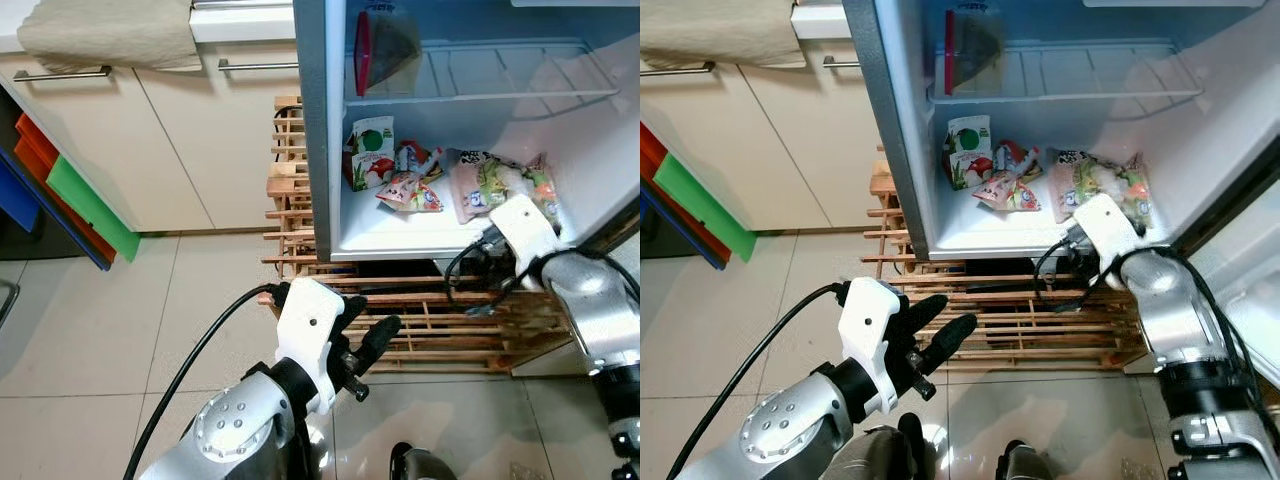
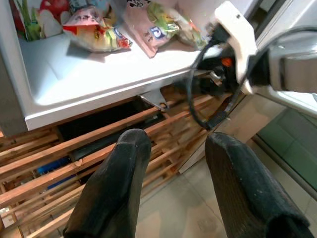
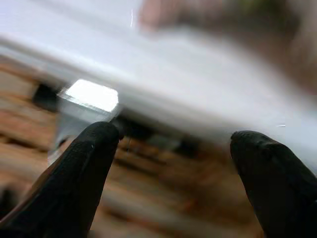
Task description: Restocking fridge
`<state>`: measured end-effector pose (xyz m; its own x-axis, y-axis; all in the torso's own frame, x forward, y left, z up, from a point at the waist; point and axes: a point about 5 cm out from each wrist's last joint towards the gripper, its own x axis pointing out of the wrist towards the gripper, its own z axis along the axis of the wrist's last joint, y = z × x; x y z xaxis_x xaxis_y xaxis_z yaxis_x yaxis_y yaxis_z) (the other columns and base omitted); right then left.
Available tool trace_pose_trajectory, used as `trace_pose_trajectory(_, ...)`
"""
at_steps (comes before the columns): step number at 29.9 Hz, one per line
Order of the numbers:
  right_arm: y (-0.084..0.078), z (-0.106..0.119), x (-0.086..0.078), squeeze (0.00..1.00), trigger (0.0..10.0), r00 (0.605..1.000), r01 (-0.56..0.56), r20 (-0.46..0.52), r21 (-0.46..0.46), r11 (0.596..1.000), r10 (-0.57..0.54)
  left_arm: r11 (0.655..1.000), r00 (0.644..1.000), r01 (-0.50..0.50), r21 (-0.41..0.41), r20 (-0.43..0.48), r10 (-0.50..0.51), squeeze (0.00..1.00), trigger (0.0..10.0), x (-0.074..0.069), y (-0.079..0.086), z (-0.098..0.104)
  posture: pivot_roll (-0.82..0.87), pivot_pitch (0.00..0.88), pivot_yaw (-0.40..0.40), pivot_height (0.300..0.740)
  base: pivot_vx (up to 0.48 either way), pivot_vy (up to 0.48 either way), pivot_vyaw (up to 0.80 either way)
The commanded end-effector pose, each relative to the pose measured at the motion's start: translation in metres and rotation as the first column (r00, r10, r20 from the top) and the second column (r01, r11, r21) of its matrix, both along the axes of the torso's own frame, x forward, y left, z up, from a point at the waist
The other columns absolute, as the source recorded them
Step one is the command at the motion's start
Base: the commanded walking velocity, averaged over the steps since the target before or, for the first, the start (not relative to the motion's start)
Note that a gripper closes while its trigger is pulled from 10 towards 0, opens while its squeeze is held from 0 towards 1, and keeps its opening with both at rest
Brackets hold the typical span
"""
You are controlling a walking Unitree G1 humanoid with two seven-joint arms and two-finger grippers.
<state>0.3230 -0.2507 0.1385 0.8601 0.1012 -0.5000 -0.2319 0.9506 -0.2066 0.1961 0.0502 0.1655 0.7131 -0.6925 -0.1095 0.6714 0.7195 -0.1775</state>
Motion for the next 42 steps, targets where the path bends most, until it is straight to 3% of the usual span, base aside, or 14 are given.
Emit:
trace_pose_trajectory(1,-0.005,0.006,-0.004,0.00,10.0,0.999,0.039,-0.019,0.128,0.991,-0.036,1.000,1.000,0.018,-0.002,-0.009,-0.018,0.00,10.0,0.001,-0.001,-0.003,-0.07,0.168,0.045,0.740,0.000,0.000,0.00)
trace_pose_trajectory(4,-0.002,0.011,-0.010,0.00,10.0,0.995,0.097,-0.017,0.278,0.956,-0.096,1.000,1.000,0.006,0.005,0.005,-0.006,0.00,10.0,0.009,0.001,-0.005,-0.09,0.112,0.043,0.740,0.000,0.000,0.00)
trace_pose_trajectory(6,0.010,0.021,-0.018,0.00,10.0,0.986,0.097,0.089,0.361,0.928,-0.138,0.992,0.992,-0.123,0.008,0.034,0.123,0.00,10.0,0.025,0.020,-0.005,-0.12,0.027,0.047,0.740,0.000,0.000,0.00)
trace_pose_trajectory(11,0.028,0.025,-0.026,0.00,10.0,0.978,0.049,0.173,0.373,0.927,-0.121,0.961,0.958,-0.274,-0.036,0.075,0.276,0.00,10.0,0.046,0.042,-0.002,-0.13,0.000,0.054,0.740,0.000,0.000,0.00)
trace_pose_trajectory(12,0.037,0.027,-0.028,0.00,10.0,0.968,-0.012,0.236,0.370,0.929,-0.081,0.938,0.932,-0.343,-0.055,0.105,0.347,0.00,10.0,0.053,0.053,0.000,-0.14,0.000,0.063,0.740,0.000,0.000,0.00)
trace_pose_trajectory(14,0.038,0.024,-0.029,0.00,10.0,0.955,-0.014,0.282,0.370,0.929,-0.098,0.901,0.894,-0.428,-0.069,0.116,0.434,0.00,10.0,0.057,0.069,-0.001,-0.14,0.000,0.070,0.740,0.000,0.000,0.00)
trace_pose_trajectory(16,0.038,0.022,-0.028,0.00,10.0,0.951,0.003,0.284,0.387,0.922,-0.122,0.889,0.881,-0.452,-0.069,0.120,0.458,0.00,10.0,0.059,0.073,-0.002,-0.14,0.000,0.070,0.740,0.000,0.000,0.00)
trace_pose_trajectory(19,0.040,0.011,-0.032,0.00,10.0,0.945,0.021,0.297,0.371,0.928,-0.140,0.867,0.856,-0.498,-0.024,0.149,0.496,0.00,10.0,0.063,0.084,-0.009,-0.12,0.000,0.066,0.740,0.000,0.000,0.00)
trace_pose_trajectory(22,0.041,-0.018,-0.048,0.00,10.0,0.931,0.114,0.288,0.354,0.928,-0.224,0.828,0.820,-0.561,0.009,0.146,0.554,0.00,10.0,0.059,0.095,-0.017,-0.10,0.000,0.056,0.740,0.000,0.000,0.00)
trace_pose_trajectory(24,0.042,-0.027,-0.053,0.00,10.0,0.927,0.142,0.285,0.338,0.930,-0.245,0.825,0.817,-0.565,0.004,0.146,0.558,0.00,10.0,0.058,0.096,-0.018,-0.09,0.000,0.055,0.740,0.000,0.000,0.00)
trace_pose_trajectory(25,0.046,-0.044,-0.062,0.00,10.0,0.933,0.156,0.276,0.274,0.949,-0.233,0.825,0.816,-0.566,0.009,0.151,0.558,0.00,10.0,0.053,0.096,-0.021,-0.10,0.000,0.059,0.740,0.000,0.000,0.00)
trace_pose_trajectory(28,0.051,-0.052,-0.068,0.00,10.0,0.937,0.150,0.273,0.254,0.956,-0.220,0.823,0.816,-0.568,0.005,0.136,0.562,0.00,10.0,0.050,0.095,-0.026,-0.10,0.000,0.062,0.740,0.000,0.000,0.00)
trace_pose_trajectory(33,0.051,-0.047,-0.058,0.00,10.0,0.923,0.128,0.324,0.246,0.961,-0.206,0.823,0.808,-0.568,-0.012,0.183,0.561,0.00,10.0,0.063,0.092,-0.022,-0.12,0.000,0.064,0.740,0.000,0.000,0.00)
trace_pose_trajectory(42,0.050,-0.044,-0.054,0.00,10.0,0.915,0.115,0.353,0.234,0.965,-0.194,0.833,0.815,-0.554,-0.017,0.194,0.546,0.00,10.0,0.069,0.085,-0.023,-0.14,0.000,0.069,0.740,-0.108,-0.172,0.00)
